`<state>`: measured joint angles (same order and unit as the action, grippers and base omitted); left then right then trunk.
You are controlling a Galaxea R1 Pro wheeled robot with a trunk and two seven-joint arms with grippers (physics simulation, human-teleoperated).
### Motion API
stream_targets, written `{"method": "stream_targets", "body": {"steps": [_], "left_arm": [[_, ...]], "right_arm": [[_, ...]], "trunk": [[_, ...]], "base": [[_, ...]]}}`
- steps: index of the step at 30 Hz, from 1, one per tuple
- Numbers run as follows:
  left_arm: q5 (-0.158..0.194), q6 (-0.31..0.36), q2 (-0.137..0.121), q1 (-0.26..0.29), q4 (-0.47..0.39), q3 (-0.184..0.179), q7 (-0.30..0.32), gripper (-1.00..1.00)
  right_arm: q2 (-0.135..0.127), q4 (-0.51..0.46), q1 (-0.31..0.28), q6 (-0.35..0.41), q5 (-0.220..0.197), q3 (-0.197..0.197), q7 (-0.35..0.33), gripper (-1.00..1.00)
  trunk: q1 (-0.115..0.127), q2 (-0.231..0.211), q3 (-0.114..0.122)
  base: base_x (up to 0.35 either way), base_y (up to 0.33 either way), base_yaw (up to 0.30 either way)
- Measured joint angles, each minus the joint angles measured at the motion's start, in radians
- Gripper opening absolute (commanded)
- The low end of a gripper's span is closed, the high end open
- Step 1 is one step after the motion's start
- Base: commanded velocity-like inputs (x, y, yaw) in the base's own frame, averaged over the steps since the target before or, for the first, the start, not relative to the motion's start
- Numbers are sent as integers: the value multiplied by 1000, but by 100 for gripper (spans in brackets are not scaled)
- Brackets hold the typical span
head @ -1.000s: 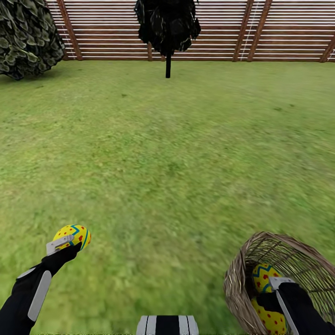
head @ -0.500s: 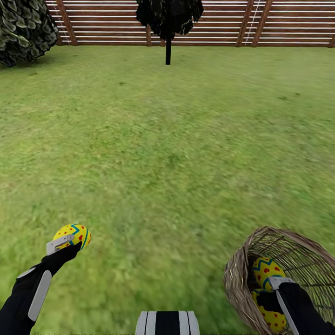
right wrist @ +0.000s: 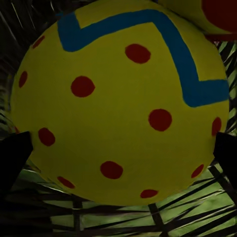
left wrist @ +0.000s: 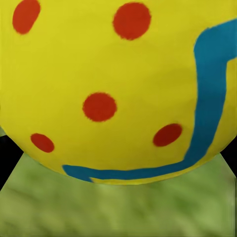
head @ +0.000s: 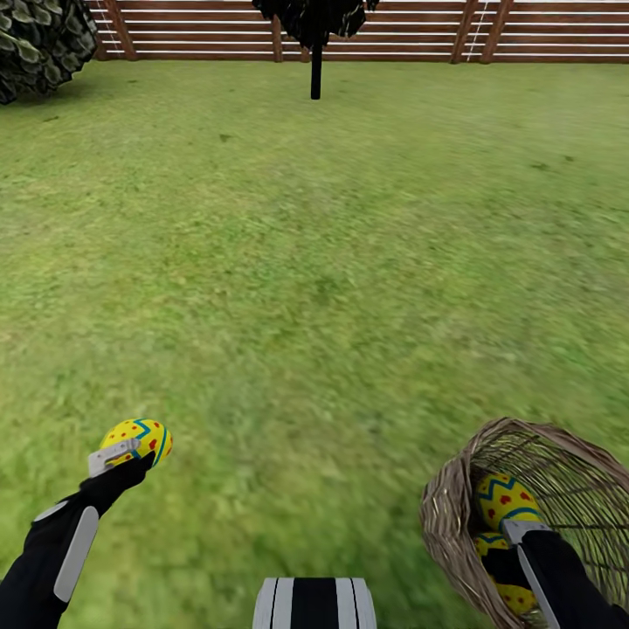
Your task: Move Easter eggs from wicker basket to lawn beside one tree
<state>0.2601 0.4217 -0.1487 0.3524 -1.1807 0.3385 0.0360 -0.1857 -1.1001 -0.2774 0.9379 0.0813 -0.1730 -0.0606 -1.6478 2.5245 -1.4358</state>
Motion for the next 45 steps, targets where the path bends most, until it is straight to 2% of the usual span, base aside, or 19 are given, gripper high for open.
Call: {"method": "stream_targets", "body": {"steps": [10, 23, 26, 35, 39, 45], "left_arm": [[-1, 0, 11, 0, -1, 0, 0, -100], [-1, 1, 12, 0, 3, -1, 0, -100], [-4, 0, 27, 0, 5, -1, -1, -100], [-5, 2, 30, 0, 9, -1, -1, -100], [-5, 3, 32, 0, 12, -2, -1, -100], [-7, 3, 33, 0, 13, -3, -1, -100]], "right_arm": [[0, 2, -1, 0, 6, -1, 1, -100], [1, 3, -1, -1, 2, -1, 1, -100], [1, 5, -1, -4, 8, 2, 0, -100], [4, 2, -1, -2, 29, 18, 1, -100], [6, 14, 0, -3, 3, 19, 1, -100], [7, 38, 0, -6, 4, 19, 1, -100]], "trunk": [[0, 0, 0], [0, 0, 0], [0, 0, 0], [0, 0, 0], [2, -1, 15], [5, -2, 39]], "base": [[0, 0, 0], [0, 0, 0], [0, 0, 0], [0, 0, 0], [0, 0, 0], [0, 0, 0]]}}
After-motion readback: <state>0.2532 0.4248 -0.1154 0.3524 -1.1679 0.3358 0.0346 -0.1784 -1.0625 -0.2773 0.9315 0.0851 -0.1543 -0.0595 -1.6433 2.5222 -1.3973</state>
